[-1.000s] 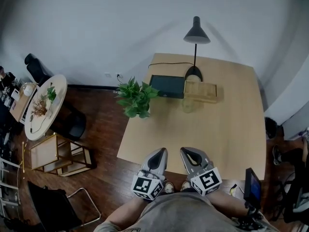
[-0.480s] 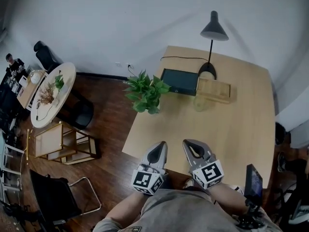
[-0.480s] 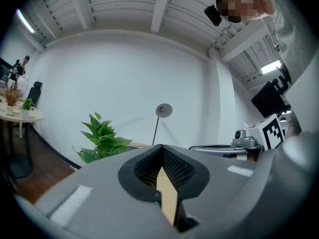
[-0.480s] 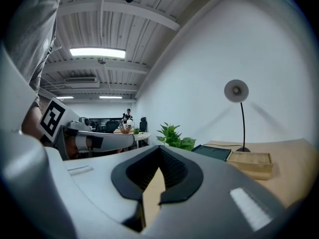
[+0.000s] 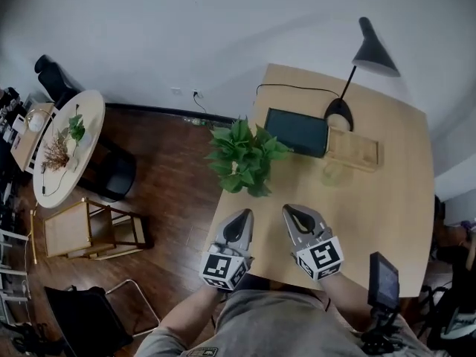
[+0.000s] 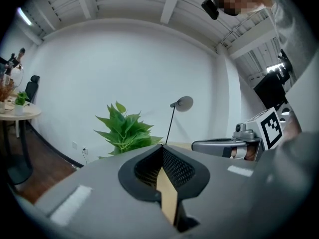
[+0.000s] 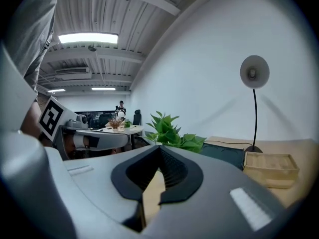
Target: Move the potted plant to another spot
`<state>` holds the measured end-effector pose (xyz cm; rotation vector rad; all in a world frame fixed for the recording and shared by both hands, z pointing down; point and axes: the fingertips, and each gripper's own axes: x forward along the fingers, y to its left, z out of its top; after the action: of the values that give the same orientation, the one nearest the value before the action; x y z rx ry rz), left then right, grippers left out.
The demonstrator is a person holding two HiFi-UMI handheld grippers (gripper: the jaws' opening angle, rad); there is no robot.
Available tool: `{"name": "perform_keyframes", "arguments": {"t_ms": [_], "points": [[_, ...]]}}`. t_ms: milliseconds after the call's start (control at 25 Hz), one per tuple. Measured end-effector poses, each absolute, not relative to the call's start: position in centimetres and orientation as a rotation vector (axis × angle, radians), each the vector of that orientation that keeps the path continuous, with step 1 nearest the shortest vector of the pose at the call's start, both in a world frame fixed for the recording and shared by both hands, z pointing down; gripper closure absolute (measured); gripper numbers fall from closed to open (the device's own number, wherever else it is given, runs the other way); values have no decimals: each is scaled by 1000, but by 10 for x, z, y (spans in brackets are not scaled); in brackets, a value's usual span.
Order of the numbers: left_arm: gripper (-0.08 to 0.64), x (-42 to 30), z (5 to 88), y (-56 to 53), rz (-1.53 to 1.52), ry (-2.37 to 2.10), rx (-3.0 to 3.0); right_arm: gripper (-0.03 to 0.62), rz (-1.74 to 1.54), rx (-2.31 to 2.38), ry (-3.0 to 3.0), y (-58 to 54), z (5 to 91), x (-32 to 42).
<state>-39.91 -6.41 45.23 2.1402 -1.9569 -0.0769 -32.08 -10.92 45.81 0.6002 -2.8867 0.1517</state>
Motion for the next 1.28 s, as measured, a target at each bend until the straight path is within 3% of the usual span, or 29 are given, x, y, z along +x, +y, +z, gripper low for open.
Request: {"name": "perform_keyframes", "arguments": {"t_ms": [280,1280], "points": [[560,-440,483,-98,-25,-1872,2130,589,192,645,-2804,-141,492,-356],[560,-473,622,-122,182,-1867,1959,588,285,522,-2642,-167,621,-383]]}}
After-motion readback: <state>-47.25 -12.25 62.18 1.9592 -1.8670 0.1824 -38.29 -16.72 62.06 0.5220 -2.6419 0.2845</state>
